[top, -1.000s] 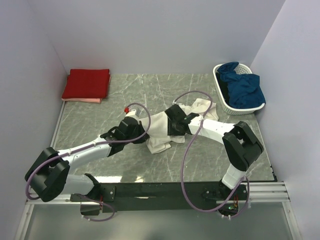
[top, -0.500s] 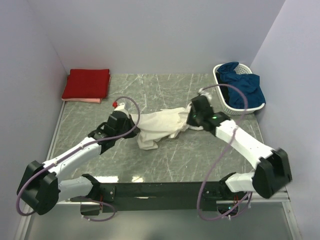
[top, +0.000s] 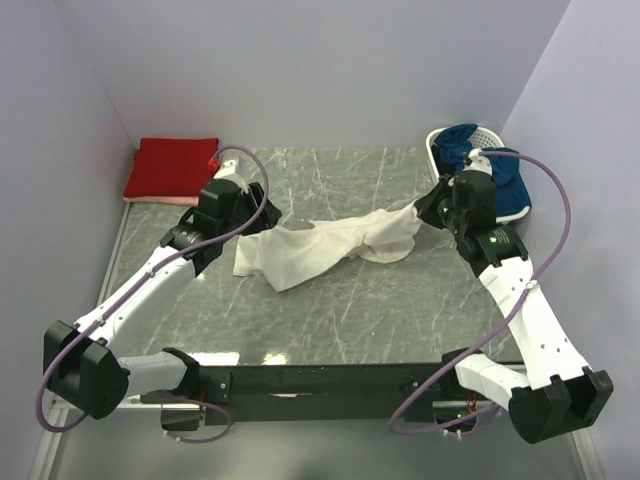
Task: Fold and stack the t-shirts
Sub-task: Flatten the tshirt out
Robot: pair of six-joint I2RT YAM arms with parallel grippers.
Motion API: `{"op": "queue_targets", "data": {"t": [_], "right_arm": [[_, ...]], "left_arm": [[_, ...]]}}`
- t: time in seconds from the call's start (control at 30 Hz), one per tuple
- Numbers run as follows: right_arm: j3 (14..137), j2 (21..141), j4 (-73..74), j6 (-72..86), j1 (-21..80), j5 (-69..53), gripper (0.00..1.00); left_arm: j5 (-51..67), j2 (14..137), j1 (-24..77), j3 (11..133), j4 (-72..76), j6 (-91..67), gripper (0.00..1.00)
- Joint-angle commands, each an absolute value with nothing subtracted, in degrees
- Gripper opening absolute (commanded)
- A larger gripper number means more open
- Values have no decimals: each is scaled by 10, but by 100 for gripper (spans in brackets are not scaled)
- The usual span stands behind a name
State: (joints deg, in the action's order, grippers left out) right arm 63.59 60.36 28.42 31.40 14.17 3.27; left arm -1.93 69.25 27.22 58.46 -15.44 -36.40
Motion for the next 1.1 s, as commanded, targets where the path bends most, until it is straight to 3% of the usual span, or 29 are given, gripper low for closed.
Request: {"op": "queue_targets", "data": {"t": [0.0, 0.5, 0.73, 1.07], "right_arm": [[645, 610, 278, 298, 102, 4, 0], [665, 592, 290, 294, 24, -18, 0], [723, 601, 305, 305, 4, -30, 0], [819, 674, 300, 323, -35, -36, 0]], "left_arm": [[3, 685, 270, 560, -151, -368, 58], [-5, 537, 279, 266, -78, -497, 54], [-13, 618, 309, 279, -25, -488, 61], [-33, 725, 316, 330, 24, -480, 64]]}}
